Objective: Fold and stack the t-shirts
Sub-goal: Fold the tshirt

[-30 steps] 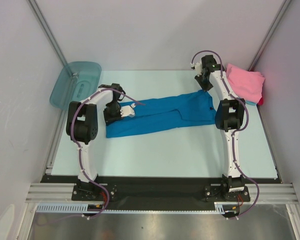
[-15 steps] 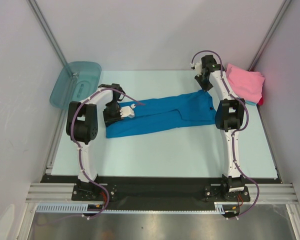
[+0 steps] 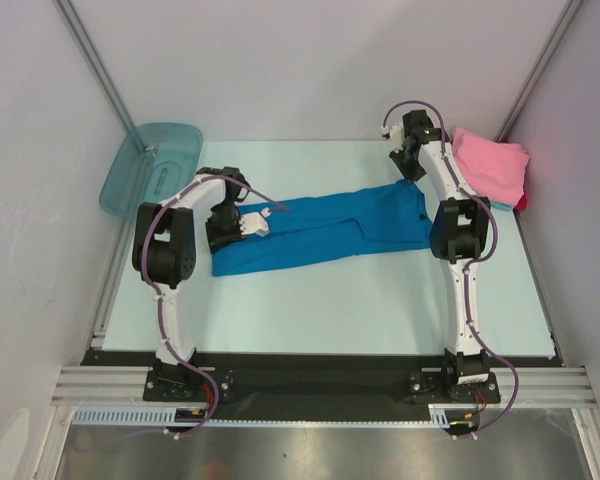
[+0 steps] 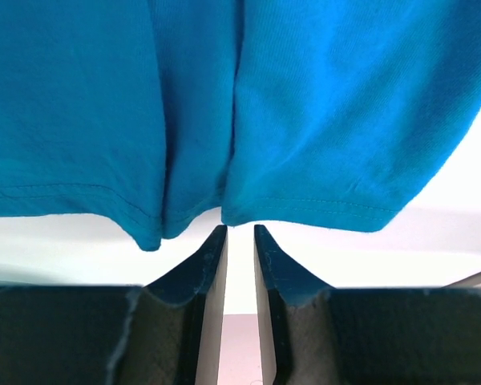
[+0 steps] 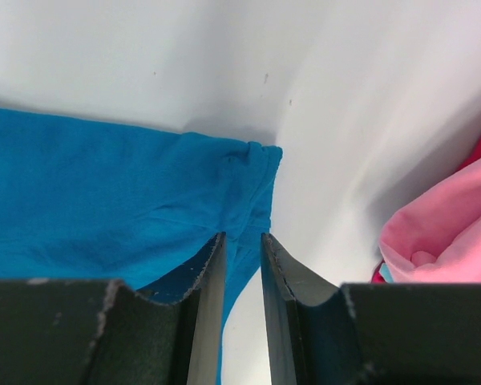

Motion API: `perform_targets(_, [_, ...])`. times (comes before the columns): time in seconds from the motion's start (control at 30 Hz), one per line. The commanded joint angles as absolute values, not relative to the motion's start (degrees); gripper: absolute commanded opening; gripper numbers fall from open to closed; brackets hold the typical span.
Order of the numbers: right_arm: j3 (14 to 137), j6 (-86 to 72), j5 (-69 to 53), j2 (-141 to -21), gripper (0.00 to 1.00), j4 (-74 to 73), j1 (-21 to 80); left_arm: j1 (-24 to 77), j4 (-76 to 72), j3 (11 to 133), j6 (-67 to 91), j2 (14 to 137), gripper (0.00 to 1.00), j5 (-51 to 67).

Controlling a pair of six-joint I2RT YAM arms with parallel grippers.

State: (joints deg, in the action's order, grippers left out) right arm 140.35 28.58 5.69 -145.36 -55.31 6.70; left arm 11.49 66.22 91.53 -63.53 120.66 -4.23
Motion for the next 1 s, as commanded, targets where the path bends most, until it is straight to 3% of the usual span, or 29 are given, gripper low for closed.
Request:
perform_targets(0.0, [141.0, 29.0, 6.5, -142.2, 0.29, -54.1, 7.0, 11.3, 67.5, 93.5, -64.6, 120.2, 0.25, -2.8])
perform_targets(0.27, [141.0, 29.1, 6.5, -142.1, 0.29, -54.1, 7.1, 11.4, 67.3, 93.4, -64.0, 120.8, 0.30, -2.2])
perform_targets(0.67, [141.2, 29.0, 6.4, -142.1, 0.29, -54.1, 7.3, 12.0, 66.5, 93.3, -63.2, 121.6, 0.23, -1.5])
perform_targets(0.77, [141.2, 29.0, 6.6, -142.0, 0.29, -54.1, 7.3, 12.0, 66.5, 93.3, -63.3, 121.6, 0.17, -1.7])
perform_targets(0.83, [141.2, 28.9, 6.7, -142.0, 0.29, -54.1, 7.3, 12.0, 66.5, 93.2, -63.3, 121.6, 0.00, -1.6])
perform_targets(0.97, [141.2, 28.9, 6.8, -141.9, 0.29, -54.1, 7.3, 12.0, 66.4, 93.1, -63.0, 121.5, 0.00, -1.5])
